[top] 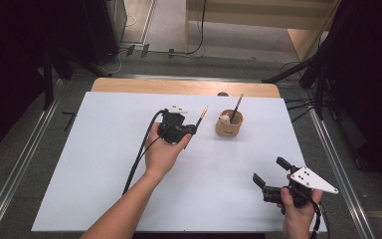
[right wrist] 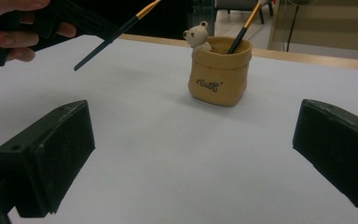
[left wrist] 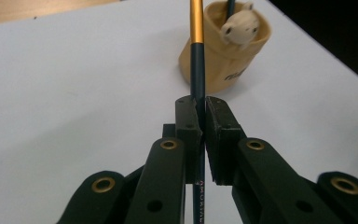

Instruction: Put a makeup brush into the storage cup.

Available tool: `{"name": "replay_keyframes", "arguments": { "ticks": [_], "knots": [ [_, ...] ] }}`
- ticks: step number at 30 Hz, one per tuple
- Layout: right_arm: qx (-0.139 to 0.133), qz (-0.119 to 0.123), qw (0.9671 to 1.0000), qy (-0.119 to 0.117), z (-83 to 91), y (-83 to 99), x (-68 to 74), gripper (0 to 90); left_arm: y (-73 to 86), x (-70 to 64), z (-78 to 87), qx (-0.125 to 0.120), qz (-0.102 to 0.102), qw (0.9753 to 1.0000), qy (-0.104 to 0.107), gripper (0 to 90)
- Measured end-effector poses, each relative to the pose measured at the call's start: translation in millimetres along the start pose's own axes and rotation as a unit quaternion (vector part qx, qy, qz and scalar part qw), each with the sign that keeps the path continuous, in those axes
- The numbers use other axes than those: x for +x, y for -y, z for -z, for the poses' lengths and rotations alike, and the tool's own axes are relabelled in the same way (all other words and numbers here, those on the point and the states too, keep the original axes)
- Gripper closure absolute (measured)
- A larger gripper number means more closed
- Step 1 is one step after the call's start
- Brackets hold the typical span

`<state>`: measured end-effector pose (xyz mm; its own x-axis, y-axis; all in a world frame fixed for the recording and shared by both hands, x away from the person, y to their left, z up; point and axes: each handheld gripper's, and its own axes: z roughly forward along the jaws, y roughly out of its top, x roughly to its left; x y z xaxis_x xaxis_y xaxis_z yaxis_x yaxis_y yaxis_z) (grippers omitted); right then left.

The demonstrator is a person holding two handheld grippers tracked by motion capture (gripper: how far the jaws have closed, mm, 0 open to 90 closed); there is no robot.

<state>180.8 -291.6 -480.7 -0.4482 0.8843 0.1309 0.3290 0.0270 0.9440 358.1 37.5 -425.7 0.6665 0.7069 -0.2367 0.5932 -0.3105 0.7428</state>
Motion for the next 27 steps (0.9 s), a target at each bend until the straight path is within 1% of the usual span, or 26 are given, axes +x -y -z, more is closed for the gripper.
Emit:
{"name": "replay_keyframes", "arguments": {
  "ticks": [2,3,5,8,10,13,17,19,23,26,27],
  "knots": [
    [0.000,0.003,1.0000,-0.005,-2.2,-4.9,2.1,0.0,1.3,-1.3,3.7,-0.010,0.001,0.9999,0.008,85.1],
    [0.001,0.001,1.0000,-0.009,-3.2,-7.3,3.3,0.0,2.1,-2.3,5.1,-0.015,0.001,0.9999,0.008,85.1],
    [-0.002,0.001,0.9998,-0.020,-5.2,-11.8,5.1,0.0,2.9,-2.8,7.9,-0.018,0.000,0.9997,0.014,85.1],
    [-0.004,0.000,0.9996,-0.029,-9.2,-18.6,8.5,0.0,4.5,-4.0,12.7,-0.029,-0.001,0.9995,0.015,85.1],
    [-0.005,0.001,0.9994,-0.035,-12.7,-23.1,11.1,0.0,5.8,-3.9,15.4,-0.038,0.003,0.9991,0.020,85.1],
    [-0.005,0.000,0.9989,-0.047,-19.1,-30.5,16.2,0.0,8.5,-5.0,20.1,-0.049,0.001,0.9985,0.025,85.1],
    [-0.008,-0.001,0.9974,-0.071,-27.9,-39.9,24.9,0.0,11.8,-5.5,25.6,-0.061,0.003,0.9977,0.031,85.1],
    [-0.010,-0.005,0.9967,-0.081,-32.4,-44.1,28.7,0.0,13.1,-6.1,27.8,-0.065,0.000,0.9973,0.033,85.1],
    [-0.016,-0.014,0.9951,-0.096,-41.0,-51.1,34.6,0.0,17.5,-8.8,33.6,-0.078,-0.003,0.9961,0.041,85.1],
    [-0.020,-0.019,0.9932,-0.113,-47.7,-55.5,38.9,0.0,21.6,-10.5,37.5,-0.089,-0.003,0.9951,0.045,85.1],
    [-0.021,-0.021,0.9930,-0.114,-50.0,-56.7,40.8,0.0,23.0,-10.7,38.1,-0.093,0.000,0.9945,0.050,85.1]
  ]
}}
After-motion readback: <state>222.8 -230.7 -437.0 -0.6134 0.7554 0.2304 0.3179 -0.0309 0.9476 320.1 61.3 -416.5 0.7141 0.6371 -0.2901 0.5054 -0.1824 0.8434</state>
